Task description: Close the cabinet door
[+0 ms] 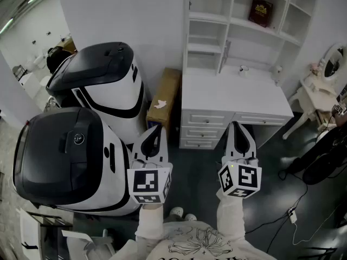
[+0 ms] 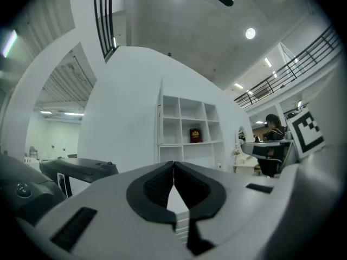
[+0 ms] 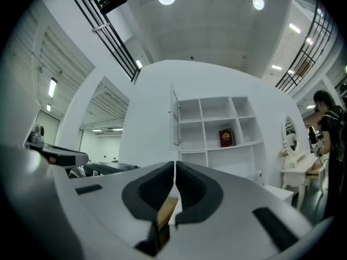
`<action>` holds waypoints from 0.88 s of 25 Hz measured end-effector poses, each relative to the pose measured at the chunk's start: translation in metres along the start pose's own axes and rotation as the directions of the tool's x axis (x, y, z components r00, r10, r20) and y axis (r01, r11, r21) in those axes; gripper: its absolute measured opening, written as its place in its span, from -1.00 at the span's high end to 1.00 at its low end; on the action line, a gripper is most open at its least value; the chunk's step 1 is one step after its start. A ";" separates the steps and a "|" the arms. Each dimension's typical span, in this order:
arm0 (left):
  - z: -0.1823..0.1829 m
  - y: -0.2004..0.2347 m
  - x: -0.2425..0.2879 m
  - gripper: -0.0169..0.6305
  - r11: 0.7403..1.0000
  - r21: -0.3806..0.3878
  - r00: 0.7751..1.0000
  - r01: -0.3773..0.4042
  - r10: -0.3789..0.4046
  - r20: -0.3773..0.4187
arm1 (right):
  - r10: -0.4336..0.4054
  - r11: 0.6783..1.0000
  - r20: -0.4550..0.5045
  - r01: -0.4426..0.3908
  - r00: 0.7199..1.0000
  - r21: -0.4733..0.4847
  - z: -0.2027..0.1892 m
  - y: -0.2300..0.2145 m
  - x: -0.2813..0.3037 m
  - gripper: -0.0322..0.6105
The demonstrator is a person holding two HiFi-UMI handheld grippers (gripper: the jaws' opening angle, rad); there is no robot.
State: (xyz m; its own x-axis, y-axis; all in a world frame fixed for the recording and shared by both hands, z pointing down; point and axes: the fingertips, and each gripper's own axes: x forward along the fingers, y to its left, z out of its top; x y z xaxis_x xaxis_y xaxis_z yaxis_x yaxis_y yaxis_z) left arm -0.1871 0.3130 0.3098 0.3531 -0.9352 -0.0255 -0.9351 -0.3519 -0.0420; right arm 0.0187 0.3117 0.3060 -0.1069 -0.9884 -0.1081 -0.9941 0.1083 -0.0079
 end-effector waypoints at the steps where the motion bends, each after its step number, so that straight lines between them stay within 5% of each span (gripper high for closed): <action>1: 0.000 0.001 0.000 0.93 1.000 0.000 1.000 -0.002 0.002 0.000 | 0.002 1.000 -0.001 -0.002 1.000 0.002 -0.001 0.001 0.001 0.86; 22: -0.014 0.033 0.015 0.93 1.000 -0.009 1.000 0.028 -0.028 -0.014 | -0.046 0.999 -0.024 0.046 0.999 0.020 -0.018 0.019 0.022 0.86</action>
State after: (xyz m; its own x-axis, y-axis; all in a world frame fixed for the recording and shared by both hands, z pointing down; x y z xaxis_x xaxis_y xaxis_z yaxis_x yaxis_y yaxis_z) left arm -0.2133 0.2871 0.3225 0.3787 -0.9255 -0.0100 -0.9251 -0.3782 -0.0341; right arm -0.0033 0.2904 0.3214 -0.0617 -0.9946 -0.0833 -0.9974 0.0646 -0.0330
